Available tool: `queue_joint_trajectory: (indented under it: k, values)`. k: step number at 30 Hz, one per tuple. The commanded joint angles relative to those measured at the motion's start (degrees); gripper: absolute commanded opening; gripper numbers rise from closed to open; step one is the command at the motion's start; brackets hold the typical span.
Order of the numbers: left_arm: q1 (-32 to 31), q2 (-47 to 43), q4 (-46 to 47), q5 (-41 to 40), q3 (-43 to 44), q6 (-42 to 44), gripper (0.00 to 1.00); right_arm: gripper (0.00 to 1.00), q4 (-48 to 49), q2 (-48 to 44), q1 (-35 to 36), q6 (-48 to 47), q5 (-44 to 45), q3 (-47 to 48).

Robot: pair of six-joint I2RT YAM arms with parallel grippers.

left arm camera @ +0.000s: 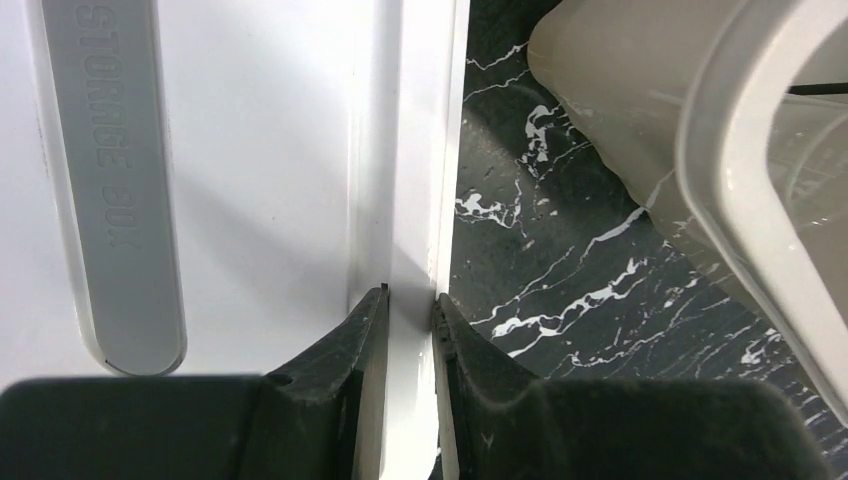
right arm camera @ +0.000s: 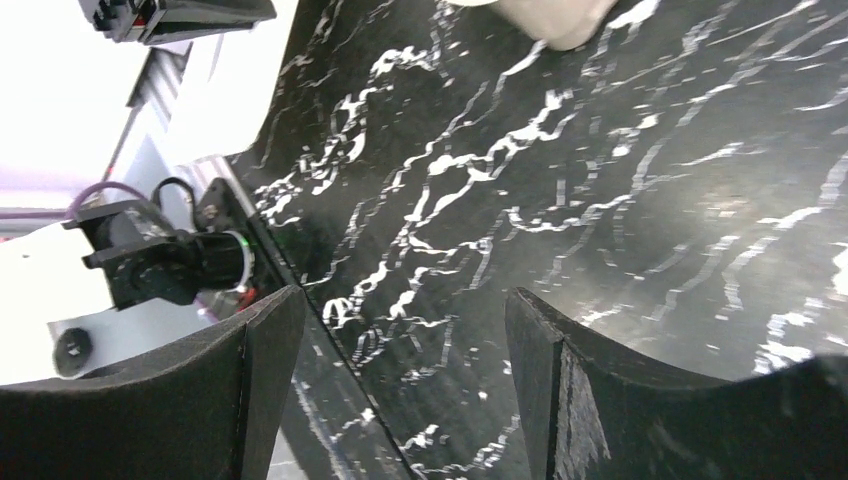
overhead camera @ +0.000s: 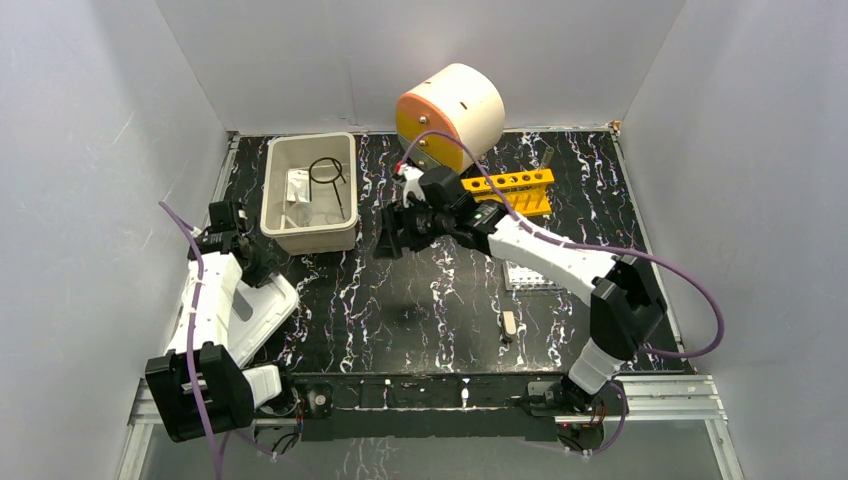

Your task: Organize the chemistry lab equipment

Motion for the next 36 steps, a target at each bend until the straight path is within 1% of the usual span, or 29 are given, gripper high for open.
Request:
queue_joint_trajectory:
  k: [1,4,9,11,13,14,18,20,23,27,30,33,36]
  values:
    - [0.09,-3.06,-1.03,3.33,0.55,-2.73,0.09,0.81,5.91,4.24,2.34,8.04,-4.95,3.30]
    - [0.09,-4.40,0.10,5.92,-0.39,-4.52,0.08,0.82,9.56,7.73,3.45,15.24,-7.58,3.98]
    - [0.18,-4.46,1.58,7.86,-0.83,-6.08,0.07,0.83,19.82,13.70,5.98,29.84,-11.00,3.85]
    - [0.15,-4.69,1.71,8.37,-0.79,-6.35,0.07,0.83,24.54,16.41,7.05,34.30,-12.88,4.72]
    - [0.13,-5.07,1.49,8.45,-0.94,-6.61,0.07,0.84,27.17,18.29,8.40,37.08,-12.76,6.27]
    - [0.17,-5.32,1.44,8.66,-1.10,-6.89,0.07,0.84,27.06,19.23,9.02,37.12,-12.18,7.54]
    - [0.10,-6.57,0.97,9.48,-1.68,-8.12,0.07,0.84,18.46,23.25,11.23,34.02,-8.85,14.53]
    - [0.11,-7.37,0.56,9.59,-1.54,-8.79,0.06,0.84,18.00,24.62,11.58,33.45,-8.36,15.65]
    - [0.15,-8.56,-0.92,10.13,-1.00,-9.54,0.06,0.83,17.77,26.54,11.63,30.93,-10.76,18.18]
    - [0.13,-11.51,-0.93,10.49,-2.45,-11.09,0.05,0.83,16.43,28.63,11.96,26.84,-12.83,22.08]
    - [0.16,-11.89,-1.59,10.62,-2.30,-11.17,0.05,0.82,12.11,31.18,12.50,25.67,-14.26,25.62]
    - [0.16,-12.09,-2.38,10.16,-1.21,-11.06,0.05,0.79,11.88,32.27,12.74,25.51,-15.74,26.59]
    - [0.15,-12.07,-3.02,10.13,-0.18,-10.98,0.05,0.73,11.88,32.94,12.91,25.52,-16.45,27.38]
